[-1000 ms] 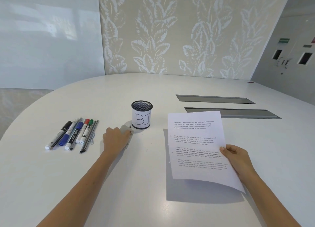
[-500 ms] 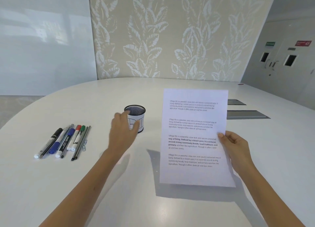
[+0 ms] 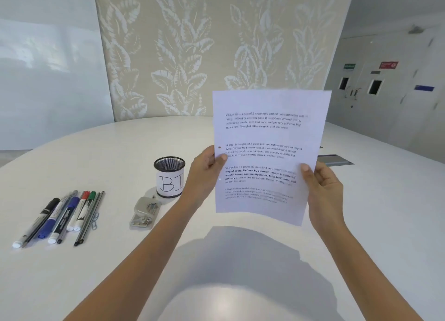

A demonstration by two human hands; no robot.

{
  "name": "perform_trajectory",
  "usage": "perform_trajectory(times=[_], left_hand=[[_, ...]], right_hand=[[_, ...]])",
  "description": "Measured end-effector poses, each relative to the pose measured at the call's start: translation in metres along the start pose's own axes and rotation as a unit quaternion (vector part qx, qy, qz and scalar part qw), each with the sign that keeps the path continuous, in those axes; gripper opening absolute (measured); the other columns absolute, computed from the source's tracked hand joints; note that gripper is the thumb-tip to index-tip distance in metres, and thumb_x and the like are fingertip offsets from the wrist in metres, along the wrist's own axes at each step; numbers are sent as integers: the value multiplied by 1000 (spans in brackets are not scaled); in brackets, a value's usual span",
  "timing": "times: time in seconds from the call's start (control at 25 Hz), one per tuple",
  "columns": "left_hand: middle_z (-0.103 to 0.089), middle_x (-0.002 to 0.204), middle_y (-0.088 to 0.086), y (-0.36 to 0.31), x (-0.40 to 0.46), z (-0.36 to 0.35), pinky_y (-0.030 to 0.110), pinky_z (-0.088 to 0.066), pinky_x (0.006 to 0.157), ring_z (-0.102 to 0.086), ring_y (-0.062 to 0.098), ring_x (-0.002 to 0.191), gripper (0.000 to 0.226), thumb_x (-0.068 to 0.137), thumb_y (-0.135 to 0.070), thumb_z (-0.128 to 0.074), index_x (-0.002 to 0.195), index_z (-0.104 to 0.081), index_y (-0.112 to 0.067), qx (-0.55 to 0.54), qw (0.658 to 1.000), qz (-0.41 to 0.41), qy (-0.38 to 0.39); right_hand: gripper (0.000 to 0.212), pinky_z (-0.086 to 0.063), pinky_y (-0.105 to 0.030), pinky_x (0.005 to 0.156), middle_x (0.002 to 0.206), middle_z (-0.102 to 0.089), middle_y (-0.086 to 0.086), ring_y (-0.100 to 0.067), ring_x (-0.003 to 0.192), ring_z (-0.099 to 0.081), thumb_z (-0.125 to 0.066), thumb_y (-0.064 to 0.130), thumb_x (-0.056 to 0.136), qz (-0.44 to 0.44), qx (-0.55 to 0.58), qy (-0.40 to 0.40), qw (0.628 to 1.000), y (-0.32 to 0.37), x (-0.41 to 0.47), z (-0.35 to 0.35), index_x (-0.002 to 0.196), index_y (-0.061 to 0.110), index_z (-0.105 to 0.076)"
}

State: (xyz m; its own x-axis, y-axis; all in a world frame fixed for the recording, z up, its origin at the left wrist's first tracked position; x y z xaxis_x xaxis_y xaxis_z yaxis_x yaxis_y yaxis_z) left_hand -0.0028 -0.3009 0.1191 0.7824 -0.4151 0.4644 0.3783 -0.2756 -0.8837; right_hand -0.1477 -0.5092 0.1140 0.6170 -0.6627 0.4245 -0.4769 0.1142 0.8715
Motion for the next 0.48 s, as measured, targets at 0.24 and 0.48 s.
perform_trajectory(times=[0.24, 0.48], left_hand=[[-71, 104, 9, 52, -33, -8, 57, -48, 90, -65, 29, 100, 26, 87, -39, -55, 100, -63, -18, 70, 995, 70, 1], [-72, 104, 0, 34, -28, -14, 34, -55, 81, -68, 17, 96, 17, 97, -20, -49, 106, -64, -19, -8, 997, 75, -25]], right_hand=[[19, -53, -26, 70, 96, -73, 0, -16, 85, -67, -60, 25, 90, -91, -27, 19, 995, -44, -28, 10, 101, 10, -67], [18, -53, -39, 83, 107, -71, -9, -23, 93, -65, -63, 25, 89, -70, -33, 25, 997, -36, -18, 3, 102, 14, -67]])
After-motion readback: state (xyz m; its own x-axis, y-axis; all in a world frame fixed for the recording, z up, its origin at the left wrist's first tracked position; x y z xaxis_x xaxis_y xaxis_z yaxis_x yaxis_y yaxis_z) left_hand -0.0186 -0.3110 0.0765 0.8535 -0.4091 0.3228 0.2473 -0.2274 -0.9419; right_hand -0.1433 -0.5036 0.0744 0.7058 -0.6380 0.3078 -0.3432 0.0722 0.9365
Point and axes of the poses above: each hand's wrist, its own x-axis towards the middle knuckle, its own z-axis out of the back of the hand, y = z × x, the point moved 5 cm from there along x, towards the middle knuckle
